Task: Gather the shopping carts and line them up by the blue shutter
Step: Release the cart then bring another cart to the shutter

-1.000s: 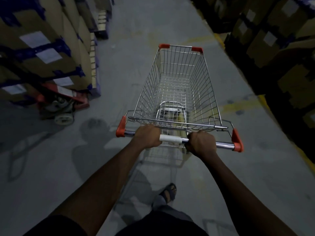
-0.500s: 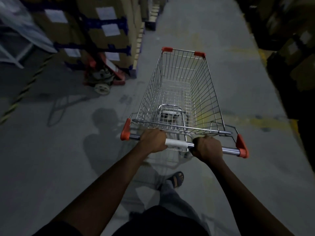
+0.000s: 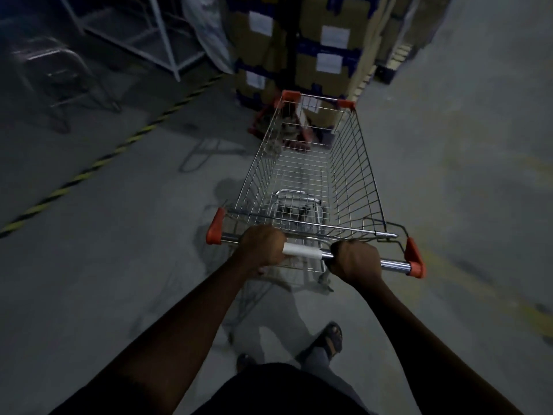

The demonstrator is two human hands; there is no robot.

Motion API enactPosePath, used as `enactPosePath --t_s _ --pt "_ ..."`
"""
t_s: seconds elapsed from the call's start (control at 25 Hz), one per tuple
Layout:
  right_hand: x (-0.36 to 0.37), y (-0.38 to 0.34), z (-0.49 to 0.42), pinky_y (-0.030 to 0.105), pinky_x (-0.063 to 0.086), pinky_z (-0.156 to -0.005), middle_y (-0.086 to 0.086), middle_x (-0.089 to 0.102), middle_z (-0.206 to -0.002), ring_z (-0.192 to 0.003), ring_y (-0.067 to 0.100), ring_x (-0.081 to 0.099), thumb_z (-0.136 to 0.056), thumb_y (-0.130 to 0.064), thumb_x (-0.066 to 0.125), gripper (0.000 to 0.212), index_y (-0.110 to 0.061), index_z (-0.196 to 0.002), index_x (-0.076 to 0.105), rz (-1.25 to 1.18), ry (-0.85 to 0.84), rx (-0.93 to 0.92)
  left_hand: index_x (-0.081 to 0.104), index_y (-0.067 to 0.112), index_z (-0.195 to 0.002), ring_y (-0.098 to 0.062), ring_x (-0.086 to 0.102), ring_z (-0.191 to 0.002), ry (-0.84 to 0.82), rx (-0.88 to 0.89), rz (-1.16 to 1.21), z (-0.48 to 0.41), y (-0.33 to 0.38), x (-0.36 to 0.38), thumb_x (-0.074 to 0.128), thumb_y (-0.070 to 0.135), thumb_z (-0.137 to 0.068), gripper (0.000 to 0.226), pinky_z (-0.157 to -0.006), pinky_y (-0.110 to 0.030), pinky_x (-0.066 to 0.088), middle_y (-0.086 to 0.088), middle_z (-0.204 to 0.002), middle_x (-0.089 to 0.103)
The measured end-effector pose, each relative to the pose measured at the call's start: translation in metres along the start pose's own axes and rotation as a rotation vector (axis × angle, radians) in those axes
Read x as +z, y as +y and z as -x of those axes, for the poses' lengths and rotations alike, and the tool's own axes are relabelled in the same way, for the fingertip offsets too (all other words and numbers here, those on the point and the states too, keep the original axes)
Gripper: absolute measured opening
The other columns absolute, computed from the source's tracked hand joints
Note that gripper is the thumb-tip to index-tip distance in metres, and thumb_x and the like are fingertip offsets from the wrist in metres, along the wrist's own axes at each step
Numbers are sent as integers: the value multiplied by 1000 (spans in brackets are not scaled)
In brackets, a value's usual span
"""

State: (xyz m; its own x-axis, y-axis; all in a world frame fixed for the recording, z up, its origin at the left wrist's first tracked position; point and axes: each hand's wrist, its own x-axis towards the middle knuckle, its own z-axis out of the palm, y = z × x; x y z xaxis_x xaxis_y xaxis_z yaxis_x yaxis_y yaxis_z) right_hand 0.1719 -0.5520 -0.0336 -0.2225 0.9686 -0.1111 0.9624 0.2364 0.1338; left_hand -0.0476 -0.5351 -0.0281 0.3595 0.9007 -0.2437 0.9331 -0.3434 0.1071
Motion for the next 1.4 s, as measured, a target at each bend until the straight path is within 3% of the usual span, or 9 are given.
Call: enactPosePath --t_s 0.32,0.48,0.68,0.8,0.92,1.0,1.08,1.2,1.4 --pt "-10 -102 -67 23 33 -47 2 59 -52 -44 24 59 -66 -53 70 37 -16 -62 62 67 120 -265 66 18 -95 -28 65 -96 80 -280 102 59 -103 9 64 41 -75 31 -78 -36 50 -6 -100 69" --pt "-20 -155 -94 24 40 -44 6 57 -48 -39 26 57 -57 -47 77 36 -15 -58 62 43 147 -355 65 19 -99 -26 64 -94 69 -396 121 90 -147 13 63 42 -76 33 -76 -33 48 -5 -103 68" --pt "-39 -222 -128 28 44 -51 8 65 -63 -55 30 64 -71 -46 72 31 -15 -71 66 26 117 -560 68 19 -96 -23 66 -89 88 -542 135 122 -202 14 65 43 -75 31 -74 -32 50 -3 -98 70" --pt "-44 -261 -156 27 43 -45 7 59 -53 -44 28 59 -67 -45 72 31 -16 -61 63 14 222 -655 68 19 -94 -24 66 -90 91 -624 119 134 -237 12 66 45 -75 32 -74 -34 51 -3 -96 70" --pt "-44 -300 -195 24 36 -41 5 50 -46 -36 24 50 -75 -44 52 34 -16 -55 56 -53 440 -792 68 19 -94 -25 66 -90 108 -714 104 141 -276 12 64 44 -76 31 -76 -34 50 -4 -96 70" --pt "-45 -328 -220 25 36 -42 5 47 -48 -37 23 47 -80 -43 51 36 -16 -57 55 -38 501 -856 68 19 -95 -25 66 -89 108 -784 106 144 -300 9 63 44 -77 31 -77 -34 50 -5 -96 70" --pt "-56 -358 -240 27 41 -45 6 53 -52 -42 25 53 -75 -49 56 36 -16 -61 60 36 393 -880 68 20 -95 -23 67 -87 107 -856 122 148 -322 3 63 45 -77 32 -76 -32 50 -4 -95 71" --pt "-85 -403 -263 32 50 -66 7 70 -81 -74 30 68 -78 -52 53 39 -18 -87 70 79 104 -899 67 19 -96 -22 67 -88 98 -921 166 155 -357 -2 64 44 -77 32 -76 -31 49 -4 -95 71" --pt "-108 -474 -301 30 49 -72 6 71 -89 -82 28 68 -80 -52 54 38 -20 -93 69 111 135 -1012 66 20 -95 -22 65 -88 76 -987 213 171 -425 -6 62 45 -77 32 -74 -32 49 -3 -95 69"
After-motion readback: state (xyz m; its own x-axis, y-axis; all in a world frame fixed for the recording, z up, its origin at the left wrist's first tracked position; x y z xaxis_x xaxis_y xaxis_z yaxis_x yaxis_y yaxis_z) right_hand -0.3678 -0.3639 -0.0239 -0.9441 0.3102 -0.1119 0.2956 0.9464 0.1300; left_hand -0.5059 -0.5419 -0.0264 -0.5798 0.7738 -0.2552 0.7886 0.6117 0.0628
